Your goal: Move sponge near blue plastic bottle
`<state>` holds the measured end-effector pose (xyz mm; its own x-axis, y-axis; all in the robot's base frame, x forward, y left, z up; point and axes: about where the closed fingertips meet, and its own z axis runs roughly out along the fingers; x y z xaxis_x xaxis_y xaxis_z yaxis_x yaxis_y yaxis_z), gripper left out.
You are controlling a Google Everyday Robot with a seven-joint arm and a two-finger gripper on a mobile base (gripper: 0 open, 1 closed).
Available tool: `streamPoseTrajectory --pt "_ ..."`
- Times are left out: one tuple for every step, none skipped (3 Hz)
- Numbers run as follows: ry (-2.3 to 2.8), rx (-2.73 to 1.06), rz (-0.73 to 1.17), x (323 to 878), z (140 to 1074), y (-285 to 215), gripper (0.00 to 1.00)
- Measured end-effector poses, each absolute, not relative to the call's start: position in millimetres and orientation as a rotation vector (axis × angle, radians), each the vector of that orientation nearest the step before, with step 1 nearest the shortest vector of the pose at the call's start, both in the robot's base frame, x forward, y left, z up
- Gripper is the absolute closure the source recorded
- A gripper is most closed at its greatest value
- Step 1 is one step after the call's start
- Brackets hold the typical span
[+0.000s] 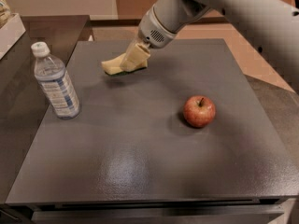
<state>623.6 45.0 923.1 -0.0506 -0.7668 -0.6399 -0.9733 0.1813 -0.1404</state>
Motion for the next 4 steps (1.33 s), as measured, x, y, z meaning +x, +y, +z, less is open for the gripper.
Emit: streamPoseTrajectory --pt "1.797 -1.71 0.455 591 913 68 1.0" --pt "1.732 -1.775 0.458 571 901 86 1.0" --pt "1.683 -1.808 0.467 560 893 100 0.84" --pt "1.675 -1.813 0.476 555 883 107 0.6"
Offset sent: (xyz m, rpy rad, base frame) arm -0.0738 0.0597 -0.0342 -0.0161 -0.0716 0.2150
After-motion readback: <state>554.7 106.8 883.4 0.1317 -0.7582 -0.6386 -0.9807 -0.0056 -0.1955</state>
